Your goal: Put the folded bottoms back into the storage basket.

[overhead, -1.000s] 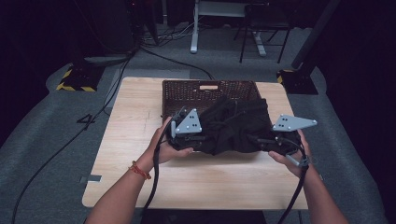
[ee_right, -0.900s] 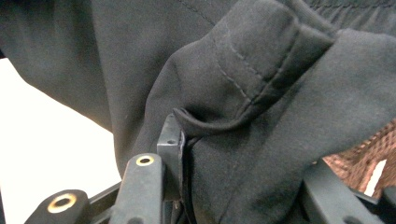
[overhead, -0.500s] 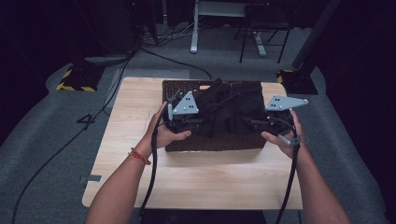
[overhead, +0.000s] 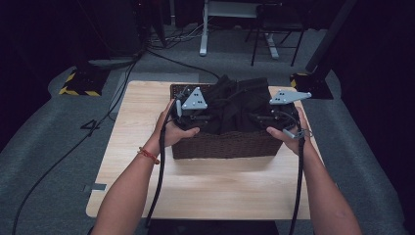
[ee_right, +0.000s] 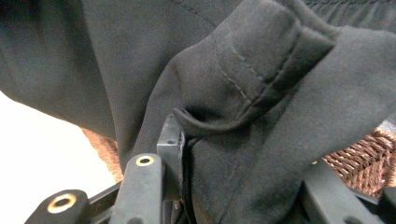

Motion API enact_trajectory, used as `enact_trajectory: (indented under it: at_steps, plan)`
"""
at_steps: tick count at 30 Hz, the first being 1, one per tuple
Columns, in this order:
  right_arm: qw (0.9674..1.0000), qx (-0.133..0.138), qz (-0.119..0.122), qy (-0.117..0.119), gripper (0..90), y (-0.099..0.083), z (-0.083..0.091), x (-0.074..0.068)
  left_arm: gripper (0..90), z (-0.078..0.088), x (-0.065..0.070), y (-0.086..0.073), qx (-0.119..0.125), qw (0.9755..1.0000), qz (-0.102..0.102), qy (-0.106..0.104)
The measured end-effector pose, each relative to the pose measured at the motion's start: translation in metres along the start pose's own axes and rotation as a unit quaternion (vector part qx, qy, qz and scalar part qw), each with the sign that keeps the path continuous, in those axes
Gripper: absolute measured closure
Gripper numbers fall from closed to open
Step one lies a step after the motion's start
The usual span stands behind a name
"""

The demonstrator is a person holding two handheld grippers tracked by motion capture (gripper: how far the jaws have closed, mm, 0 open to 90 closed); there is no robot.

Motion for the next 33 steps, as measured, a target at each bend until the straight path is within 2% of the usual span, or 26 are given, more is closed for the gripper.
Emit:
enact_trajectory:
  at_steps: [5, 10, 16, 19, 33]
  plan:
    - [0.9999, -0.008, -0.007, -0.001, 62.2, -0.001, -0.012, 0.007, 72.1, -0.008, -0.008, -0.004, -0.008, 1.0, 0.003, 0.004]
    - [0.9997, -0.019, -0.012, -0.004, 62.2, -0.001, -0.025, 0.013, 72.1, -0.018, -0.017, -0.011, -0.014, 0.9997, 0.018, 0.006]
    - [0.9989, -0.039, -0.024, -0.004, 62.0, -0.003, -0.046, 0.023, 72.1, -0.031, -0.025, -0.019, -0.036, 0.999, 0.023, 0.014]
    - [0.9986, -0.045, -0.026, -0.004, 62.0, -0.004, -0.051, 0.025, 72.1, -0.035, -0.027, -0.021, -0.041, 0.9987, 0.025, 0.014]
    - [0.994, -0.1, -0.044, -0.005, 61.2, -0.015, -0.082, 0.034, 71.8, -0.058, -0.035, -0.036, -0.093, 0.9953, 0.024, 0.015]
Point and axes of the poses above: each handheld gripper's, and its own axes: z roughly backward along the jaws, y roughly out of its top, x roughly to its right, the point moved 1 cm from there along -z, roughly forward along the jaws, and after that the axes turned 4 degrees about y, right-handed, at the moved point
